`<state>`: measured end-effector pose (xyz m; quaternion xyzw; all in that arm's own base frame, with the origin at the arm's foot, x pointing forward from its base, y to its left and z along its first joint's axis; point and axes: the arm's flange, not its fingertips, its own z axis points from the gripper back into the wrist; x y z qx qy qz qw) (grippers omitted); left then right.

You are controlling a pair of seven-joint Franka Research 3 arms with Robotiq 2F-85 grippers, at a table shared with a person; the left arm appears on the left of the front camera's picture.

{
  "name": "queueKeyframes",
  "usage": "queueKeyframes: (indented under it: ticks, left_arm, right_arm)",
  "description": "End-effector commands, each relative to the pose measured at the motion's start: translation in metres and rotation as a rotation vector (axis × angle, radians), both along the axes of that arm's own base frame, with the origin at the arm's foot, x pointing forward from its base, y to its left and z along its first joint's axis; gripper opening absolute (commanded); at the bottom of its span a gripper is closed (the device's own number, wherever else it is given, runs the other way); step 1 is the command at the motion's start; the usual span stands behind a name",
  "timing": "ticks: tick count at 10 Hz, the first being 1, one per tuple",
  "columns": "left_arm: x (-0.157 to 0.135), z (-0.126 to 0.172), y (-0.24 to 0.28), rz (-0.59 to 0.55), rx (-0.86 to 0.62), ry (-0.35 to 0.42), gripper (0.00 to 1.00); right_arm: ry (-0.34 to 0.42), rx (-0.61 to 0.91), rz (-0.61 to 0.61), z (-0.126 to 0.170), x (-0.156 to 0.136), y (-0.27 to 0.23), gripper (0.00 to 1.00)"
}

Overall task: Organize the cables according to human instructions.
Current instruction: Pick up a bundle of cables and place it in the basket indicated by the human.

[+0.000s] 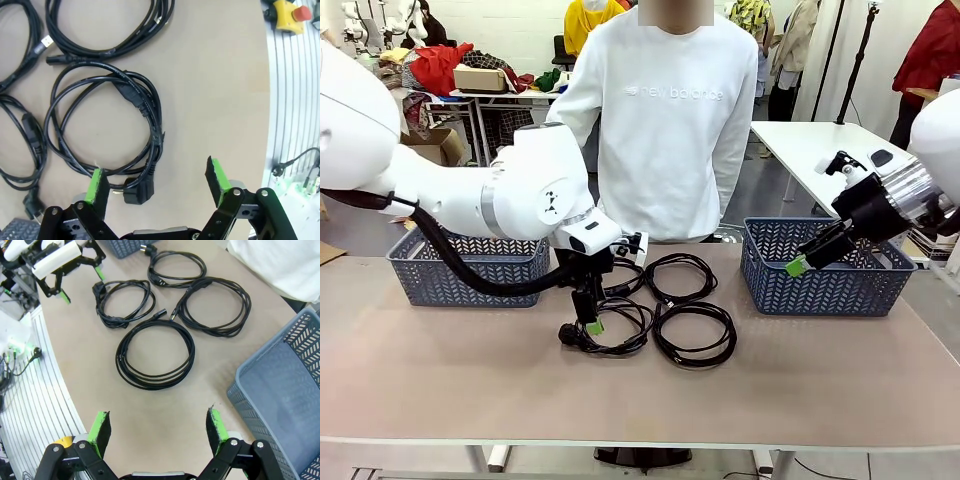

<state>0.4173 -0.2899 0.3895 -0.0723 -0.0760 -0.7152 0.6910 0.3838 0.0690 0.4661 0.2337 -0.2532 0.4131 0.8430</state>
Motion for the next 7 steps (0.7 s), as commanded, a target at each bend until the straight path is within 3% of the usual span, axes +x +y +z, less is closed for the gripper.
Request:
queueKeyframes:
  ticks: [1,7]
  left_arm:
    - [-0.001,-0.013,-0.002,-0.041,0.050,-0.028,1.00]
    - [-0.006,-0.054,-0.017,-0.068,0.109,-0.032,1.00]
  right_arm:
    - [-0.017,0.025,0.019,-0.001,0.003,-0.001,1.00]
    - [-0.017,0.025,0.019,-0.001,0.003,-0.001,1.00]
